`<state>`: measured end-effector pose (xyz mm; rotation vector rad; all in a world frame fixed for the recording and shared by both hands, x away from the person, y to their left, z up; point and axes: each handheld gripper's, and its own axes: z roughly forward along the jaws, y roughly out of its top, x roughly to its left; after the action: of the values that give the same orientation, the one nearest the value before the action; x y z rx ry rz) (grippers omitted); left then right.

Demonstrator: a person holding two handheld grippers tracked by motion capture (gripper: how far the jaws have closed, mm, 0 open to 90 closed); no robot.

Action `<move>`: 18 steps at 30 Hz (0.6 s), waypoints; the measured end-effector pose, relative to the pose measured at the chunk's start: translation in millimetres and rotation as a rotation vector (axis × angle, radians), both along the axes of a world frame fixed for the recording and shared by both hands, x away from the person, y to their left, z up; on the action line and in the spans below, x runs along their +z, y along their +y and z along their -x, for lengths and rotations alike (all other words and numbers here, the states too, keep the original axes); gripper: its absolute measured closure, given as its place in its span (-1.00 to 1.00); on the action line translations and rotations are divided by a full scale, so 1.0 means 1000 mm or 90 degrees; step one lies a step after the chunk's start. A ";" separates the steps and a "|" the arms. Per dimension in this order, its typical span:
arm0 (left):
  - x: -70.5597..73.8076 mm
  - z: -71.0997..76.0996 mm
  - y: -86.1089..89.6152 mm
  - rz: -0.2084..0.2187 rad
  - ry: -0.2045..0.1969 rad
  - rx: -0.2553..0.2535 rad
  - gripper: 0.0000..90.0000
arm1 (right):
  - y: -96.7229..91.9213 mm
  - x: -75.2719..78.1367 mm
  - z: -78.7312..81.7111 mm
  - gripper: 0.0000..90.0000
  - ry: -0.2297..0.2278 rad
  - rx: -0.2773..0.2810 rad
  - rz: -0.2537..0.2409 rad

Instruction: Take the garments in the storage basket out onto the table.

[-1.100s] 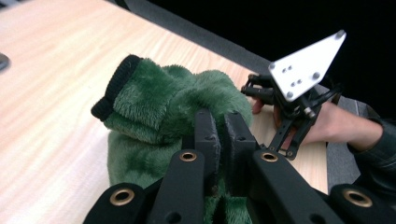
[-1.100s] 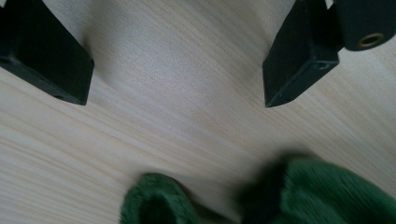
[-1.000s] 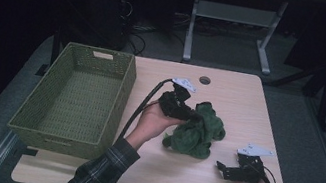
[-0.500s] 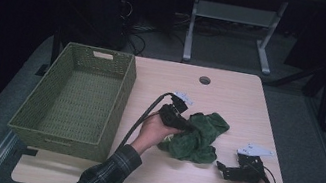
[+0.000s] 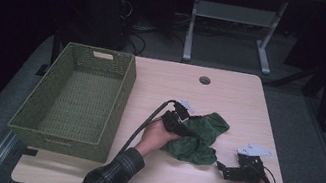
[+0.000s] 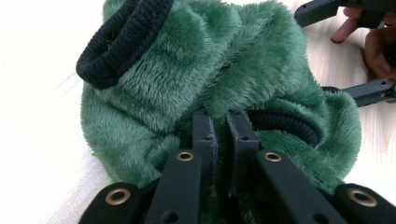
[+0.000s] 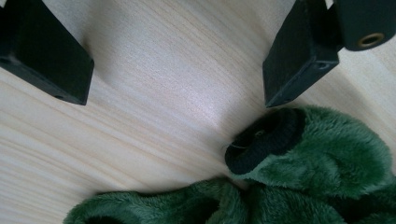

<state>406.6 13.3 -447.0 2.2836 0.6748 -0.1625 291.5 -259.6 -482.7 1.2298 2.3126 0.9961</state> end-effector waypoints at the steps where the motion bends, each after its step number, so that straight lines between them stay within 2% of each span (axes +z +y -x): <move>1: 0.004 0.001 0.001 0.001 -0.006 0.004 0.74 | 0.000 0.000 0.000 -0.81 0.000 0.000 0.000; 6: 0.031 0.013 0.007 0.006 -0.047 -0.001 0.47 | 0.000 0.000 0.000 -0.81 0.000 0.000 0.000; 10: 0.041 0.021 0.008 0.008 -0.065 -0.006 0.37 | 0.000 0.000 0.000 -0.81 0.000 0.000 0.000; 14: 0.049 0.033 0.007 0.015 -0.073 -0.026 0.37 | 0.000 0.000 0.000 -0.81 0.000 0.000 0.000; 15: 0.049 0.038 0.004 0.015 -0.072 -0.038 0.37 | 0.000 0.000 0.000 -0.81 0.000 0.000 0.000; 18: 0.047 0.042 0.000 0.010 -0.074 -0.044 0.35 | 0.000 0.000 0.000 -0.81 0.000 0.000 0.000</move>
<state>364.8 13.5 -399.6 2.2831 0.5325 -0.0665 291.5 -259.5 -482.7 1.2305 2.3125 0.9960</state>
